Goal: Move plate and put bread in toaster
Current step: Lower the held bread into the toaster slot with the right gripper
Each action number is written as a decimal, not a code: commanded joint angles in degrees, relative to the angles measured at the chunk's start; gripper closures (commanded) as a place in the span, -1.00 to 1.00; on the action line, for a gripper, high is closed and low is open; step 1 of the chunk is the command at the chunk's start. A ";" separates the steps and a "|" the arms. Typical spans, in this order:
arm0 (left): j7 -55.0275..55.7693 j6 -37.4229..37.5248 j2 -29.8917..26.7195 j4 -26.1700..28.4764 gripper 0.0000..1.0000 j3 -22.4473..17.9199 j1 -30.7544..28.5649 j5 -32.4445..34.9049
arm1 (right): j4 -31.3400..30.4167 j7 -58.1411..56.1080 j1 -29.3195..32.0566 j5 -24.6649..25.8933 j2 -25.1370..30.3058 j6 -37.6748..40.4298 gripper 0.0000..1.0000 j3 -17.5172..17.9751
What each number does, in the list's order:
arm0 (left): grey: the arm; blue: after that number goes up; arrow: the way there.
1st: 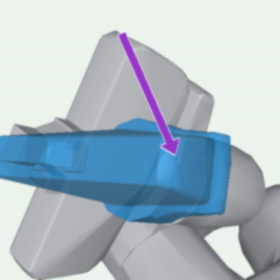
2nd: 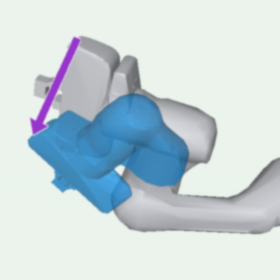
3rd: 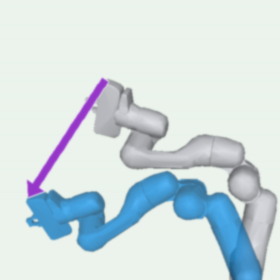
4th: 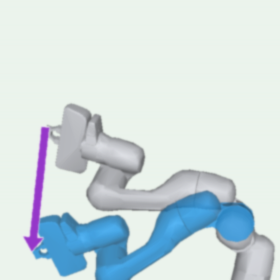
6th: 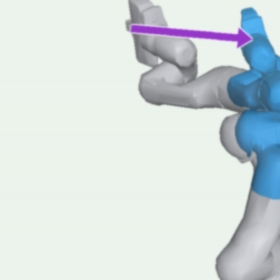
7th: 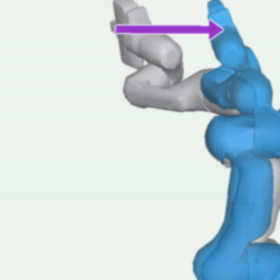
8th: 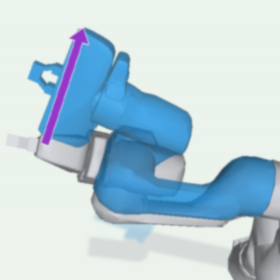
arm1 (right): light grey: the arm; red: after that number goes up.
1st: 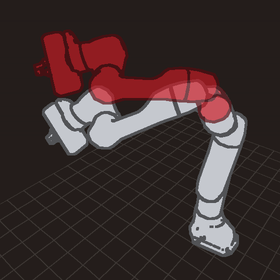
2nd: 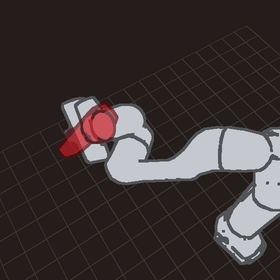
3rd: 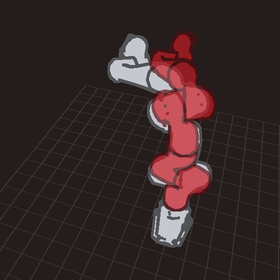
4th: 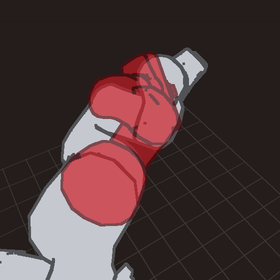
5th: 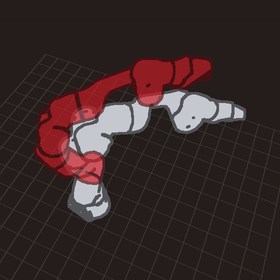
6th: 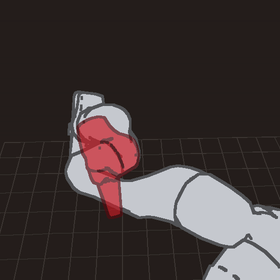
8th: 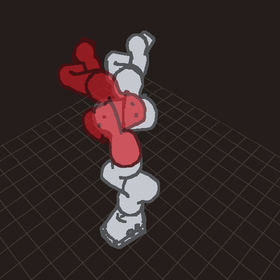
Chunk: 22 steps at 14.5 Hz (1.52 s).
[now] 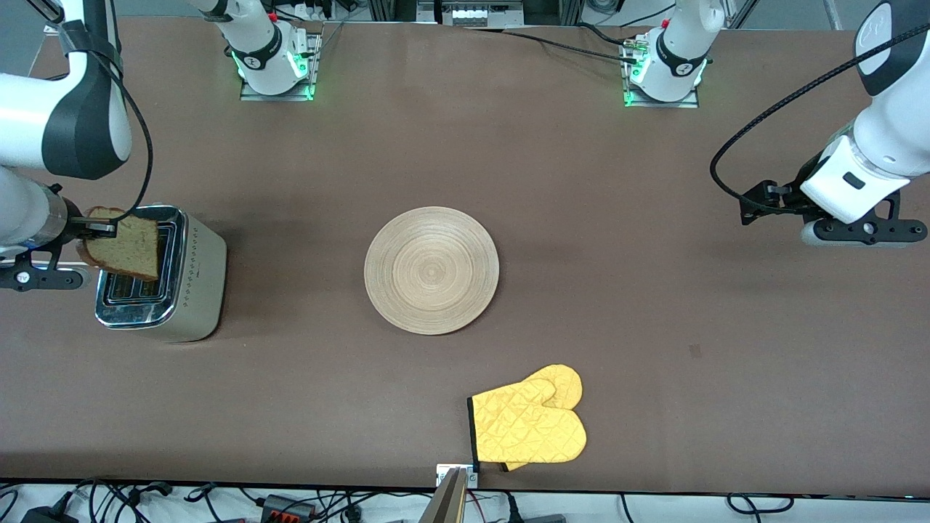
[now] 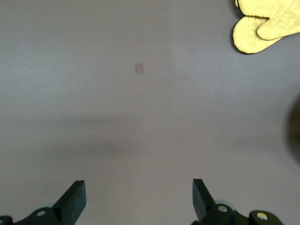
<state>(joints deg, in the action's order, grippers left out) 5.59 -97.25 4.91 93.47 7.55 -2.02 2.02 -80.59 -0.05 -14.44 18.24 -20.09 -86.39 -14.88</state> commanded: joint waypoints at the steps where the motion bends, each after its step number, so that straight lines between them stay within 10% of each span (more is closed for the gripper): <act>1: 0.56 0.13 -0.69 -0.40 -1.00 0.01 0.18 0.61 | -0.62 1.10 -0.50 2.76 -1.00 -0.79 1.00 0.20; 22: -0.23 0.13 -0.69 -0.49 -1.00 0.01 -0.18 0.44 | -3.95 10.25 -0.68 2.06 -4.35 -4.92 1.00 0.55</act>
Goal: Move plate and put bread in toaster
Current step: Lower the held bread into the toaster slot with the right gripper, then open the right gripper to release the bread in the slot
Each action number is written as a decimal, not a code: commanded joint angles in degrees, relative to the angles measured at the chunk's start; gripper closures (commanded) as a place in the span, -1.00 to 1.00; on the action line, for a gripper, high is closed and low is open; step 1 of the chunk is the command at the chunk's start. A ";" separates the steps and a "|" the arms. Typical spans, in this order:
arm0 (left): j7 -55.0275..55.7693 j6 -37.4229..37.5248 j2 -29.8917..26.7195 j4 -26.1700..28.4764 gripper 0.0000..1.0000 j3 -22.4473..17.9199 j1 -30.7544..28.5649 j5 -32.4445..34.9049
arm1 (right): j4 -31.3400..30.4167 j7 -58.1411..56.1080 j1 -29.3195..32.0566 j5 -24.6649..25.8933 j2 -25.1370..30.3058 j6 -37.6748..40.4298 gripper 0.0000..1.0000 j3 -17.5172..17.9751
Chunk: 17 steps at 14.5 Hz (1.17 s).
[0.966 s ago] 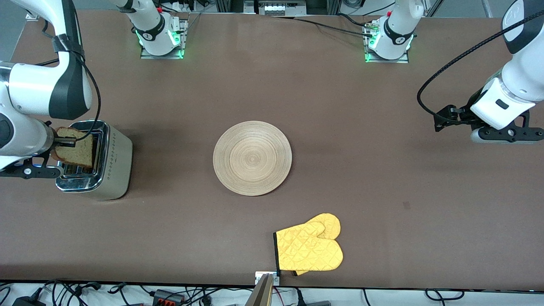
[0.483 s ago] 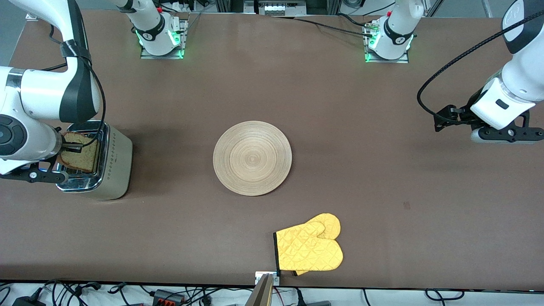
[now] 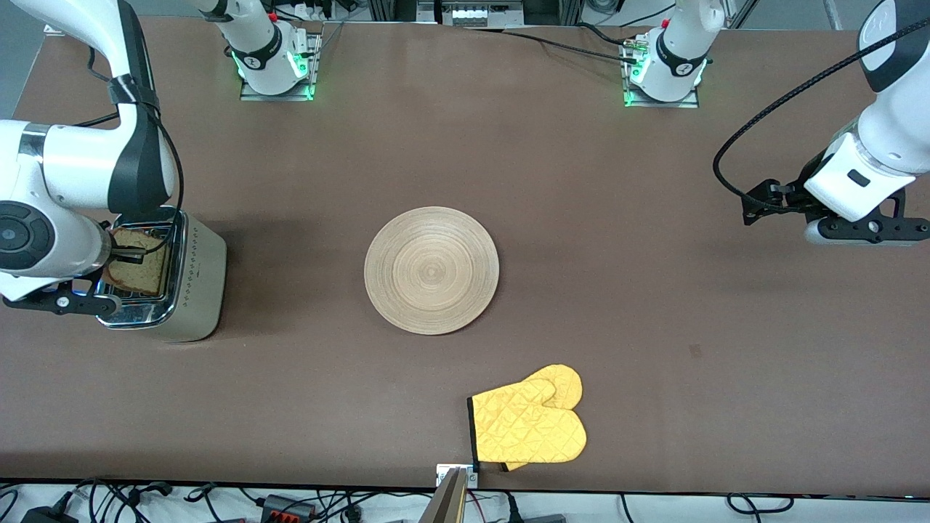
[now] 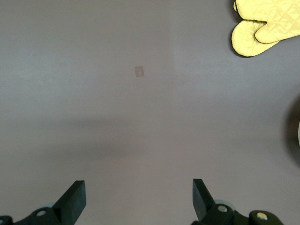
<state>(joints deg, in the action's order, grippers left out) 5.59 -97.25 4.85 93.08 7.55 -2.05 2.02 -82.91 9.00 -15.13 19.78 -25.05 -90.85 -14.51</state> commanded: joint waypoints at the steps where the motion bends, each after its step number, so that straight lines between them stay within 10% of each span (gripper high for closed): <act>1: -0.32 0.13 -0.64 -0.09 -1.00 -0.07 -0.24 -0.08 | -1.82 1.20 0.01 0.44 0.61 -0.30 1.00 0.19; 5: -0.41 0.13 -0.29 -0.09 -1.00 -0.69 -2.60 -4.38 | -3.05 1.29 0.10 -0.53 0.35 -0.82 0.97 0.19; 7: -0.58 0.13 -0.20 -0.09 -1.00 -0.69 -3.58 -5.71 | -3.05 1.20 0.89 -0.97 -0.53 -1.96 -0.60 0.19; 8: -1.36 0.04 -0.20 -0.09 -1.00 -0.69 -3.49 -5.71 | -3.05 1.20 1.50 -1.93 -0.62 -2.57 -1.00 0.19; 17: -2.87 -0.05 -0.20 -0.09 -1.00 -0.16 -3.58 -5.27 | 5.64 -0.29 0.89 -16.24 2.02 -1.97 -1.00 -0.08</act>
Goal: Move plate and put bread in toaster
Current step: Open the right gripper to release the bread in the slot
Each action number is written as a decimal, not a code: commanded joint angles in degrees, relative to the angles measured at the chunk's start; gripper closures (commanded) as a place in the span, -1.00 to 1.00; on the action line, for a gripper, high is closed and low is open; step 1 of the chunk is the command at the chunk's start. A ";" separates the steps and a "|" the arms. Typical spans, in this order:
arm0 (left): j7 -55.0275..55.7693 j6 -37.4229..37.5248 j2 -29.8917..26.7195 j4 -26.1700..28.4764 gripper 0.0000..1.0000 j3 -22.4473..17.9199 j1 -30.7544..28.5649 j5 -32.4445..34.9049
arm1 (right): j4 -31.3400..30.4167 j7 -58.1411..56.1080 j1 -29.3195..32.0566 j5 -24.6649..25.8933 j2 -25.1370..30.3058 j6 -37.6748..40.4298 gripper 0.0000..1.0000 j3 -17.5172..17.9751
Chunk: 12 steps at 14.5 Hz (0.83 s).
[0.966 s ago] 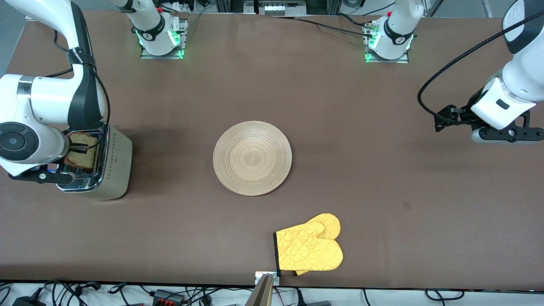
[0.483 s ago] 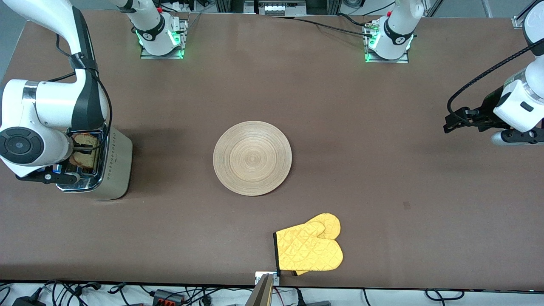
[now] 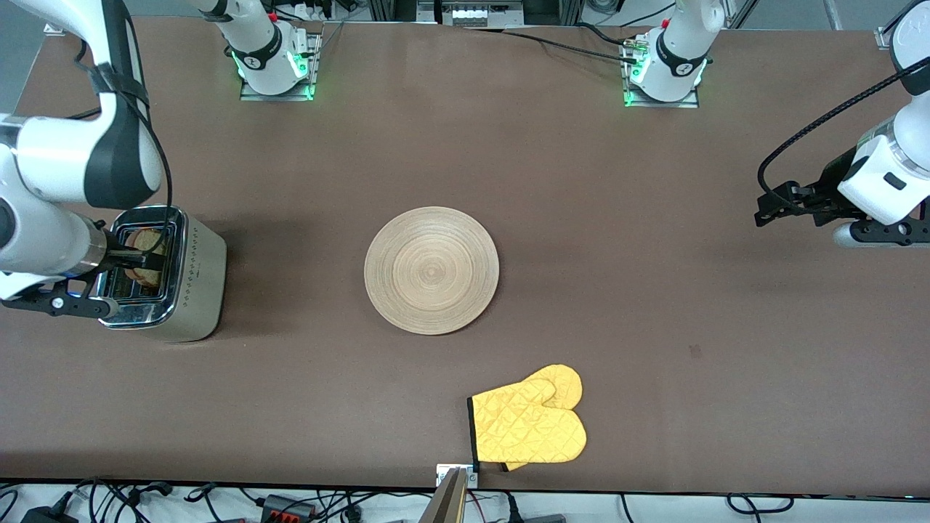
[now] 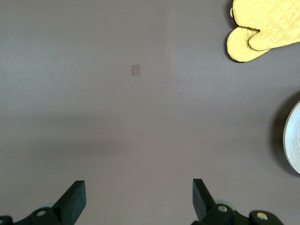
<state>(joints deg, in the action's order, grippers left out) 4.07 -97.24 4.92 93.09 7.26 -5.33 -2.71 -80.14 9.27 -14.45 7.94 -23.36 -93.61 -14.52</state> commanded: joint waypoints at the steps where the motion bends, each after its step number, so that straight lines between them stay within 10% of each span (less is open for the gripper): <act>1: -1.34 -0.05 -0.26 -0.10 -1.00 0.12 -0.38 -0.71 | 3.66 -0.39 0.30 -4.94 0.33 0.88 -1.00 -0.16; 12: -10.28 -0.22 1.75 -0.10 -1.00 -0.49 -4.50 -5.61 | 3.76 -4.78 2.50 -11.19 3.93 0.88 -1.00 -0.77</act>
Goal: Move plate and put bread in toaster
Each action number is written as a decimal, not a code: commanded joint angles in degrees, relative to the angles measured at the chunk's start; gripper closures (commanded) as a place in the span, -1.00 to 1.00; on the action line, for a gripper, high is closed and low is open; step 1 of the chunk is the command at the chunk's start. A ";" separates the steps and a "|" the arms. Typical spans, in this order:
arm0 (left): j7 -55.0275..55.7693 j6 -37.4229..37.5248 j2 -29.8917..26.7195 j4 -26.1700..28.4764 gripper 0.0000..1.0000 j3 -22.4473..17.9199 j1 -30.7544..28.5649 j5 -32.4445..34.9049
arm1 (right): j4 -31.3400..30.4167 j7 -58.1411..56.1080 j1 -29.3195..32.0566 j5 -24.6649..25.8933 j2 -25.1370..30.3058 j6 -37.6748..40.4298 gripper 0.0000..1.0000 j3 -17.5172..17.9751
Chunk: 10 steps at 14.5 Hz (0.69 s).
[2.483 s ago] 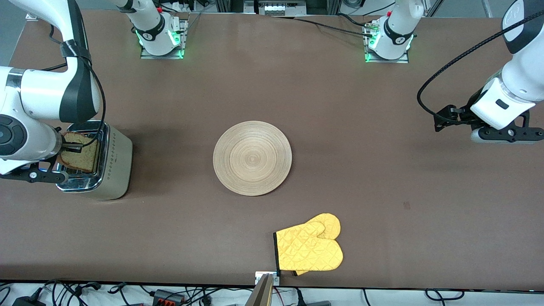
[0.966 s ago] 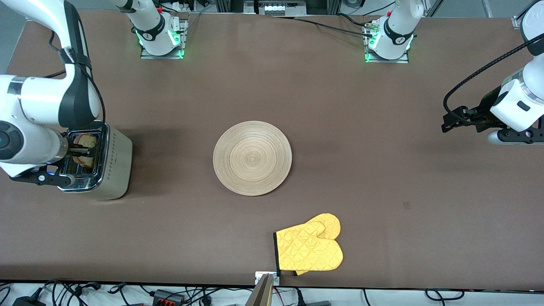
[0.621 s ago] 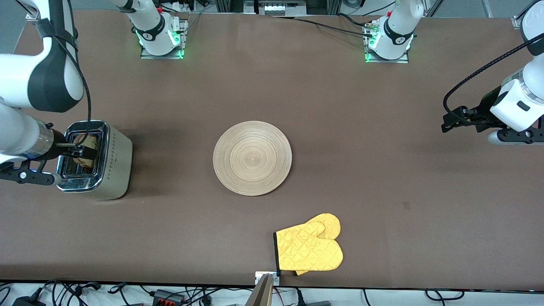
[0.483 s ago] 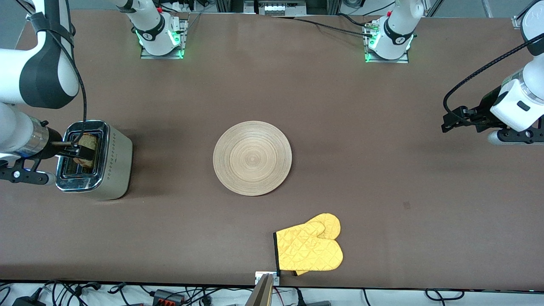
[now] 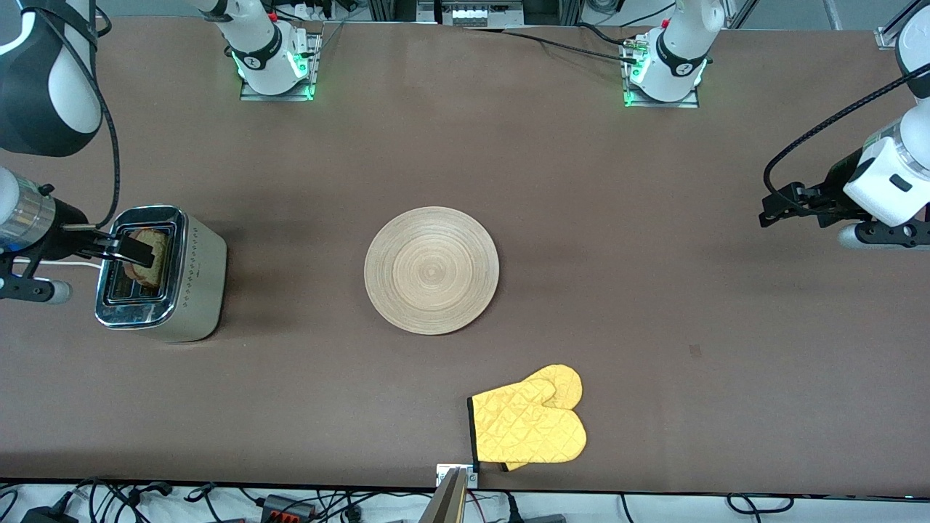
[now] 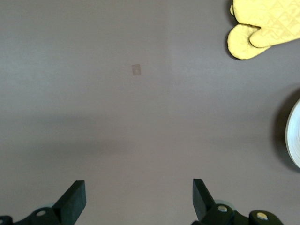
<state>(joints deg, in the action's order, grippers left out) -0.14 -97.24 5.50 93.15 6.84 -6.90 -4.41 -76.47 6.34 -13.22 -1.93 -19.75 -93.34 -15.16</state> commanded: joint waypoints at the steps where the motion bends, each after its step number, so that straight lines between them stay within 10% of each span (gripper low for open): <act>1: -8.80 -0.31 1.52 -0.16 -1.00 -0.07 -4.68 -6.02 | 0.18 -3.08 1.27 -1.24 0.58 0.52 -1.00 -0.14; 6: -7.69 -1.02 1.53 -2.27 -1.00 2.04 -2.95 -2.37 | 0.10 -4.32 16.79 -0.54 3.57 -0.44 -1.00 14.50; 10: -4.61 -0.49 1.44 -2.45 -1.00 2.39 -1.98 -1.65 | -0.69 -6.51 17.79 0.61 4.45 -0.80 -1.00 15.24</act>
<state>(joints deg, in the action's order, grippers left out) -6.17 -98.55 7.11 91.48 8.95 -9.34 -7.47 -76.21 1.39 3.61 -1.96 -16.08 -93.80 -1.43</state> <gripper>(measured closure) 0.000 0.000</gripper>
